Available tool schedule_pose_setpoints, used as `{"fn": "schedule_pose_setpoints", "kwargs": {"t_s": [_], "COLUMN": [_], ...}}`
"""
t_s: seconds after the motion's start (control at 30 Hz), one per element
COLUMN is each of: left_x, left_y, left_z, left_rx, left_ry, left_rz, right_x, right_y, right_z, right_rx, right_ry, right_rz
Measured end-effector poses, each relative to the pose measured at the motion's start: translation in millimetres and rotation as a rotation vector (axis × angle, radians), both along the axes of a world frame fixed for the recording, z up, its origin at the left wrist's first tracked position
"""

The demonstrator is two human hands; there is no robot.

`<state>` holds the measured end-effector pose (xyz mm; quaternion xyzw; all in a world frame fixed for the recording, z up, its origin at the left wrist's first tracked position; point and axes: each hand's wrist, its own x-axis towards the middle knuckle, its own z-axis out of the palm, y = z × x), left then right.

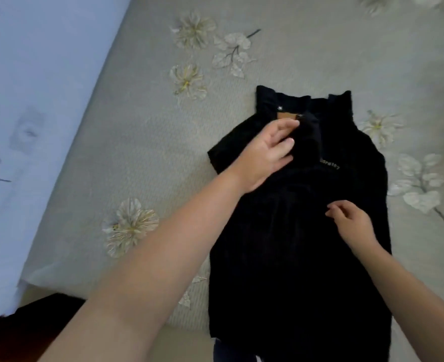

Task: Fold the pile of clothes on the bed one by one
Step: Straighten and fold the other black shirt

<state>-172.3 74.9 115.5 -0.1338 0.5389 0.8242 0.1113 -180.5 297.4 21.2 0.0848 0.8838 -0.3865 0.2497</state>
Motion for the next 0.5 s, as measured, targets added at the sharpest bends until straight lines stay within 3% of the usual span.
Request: {"fn": "schedule_pose_setpoints", "kwargs": {"t_s": [0.07, 0.13, 0.2, 0.27, 0.33, 0.5], "left_x": [-6, -2, 7, 21, 32, 34], "left_y": [36, 48, 43, 27, 8, -15], "left_z": [-13, -33, -58, -86, -108, -138], "left_rx": [-0.076, -0.22, -0.595, -1.014, -1.274, -1.529], "left_ry": [-0.048, -0.131, -0.182, -0.221, -0.3, -0.396], "left_rz": [-0.141, -0.049, -0.026, -0.125, -0.209, -0.364], "right_x": [-2, 3, 10, 15, 13, -19], "right_y": [36, 63, 78, 78, 70, 38], "right_z": [1, -4, -11, -19, -26, -35], "right_rx": [0.012, 0.026, 0.032, 0.062, 0.109, 0.279], "right_ry": [0.003, -0.012, -0.017, 0.001, 0.072, 0.333], "right_rz": [-0.148, -0.254, -0.281, -0.202, -0.084, 0.349]}}
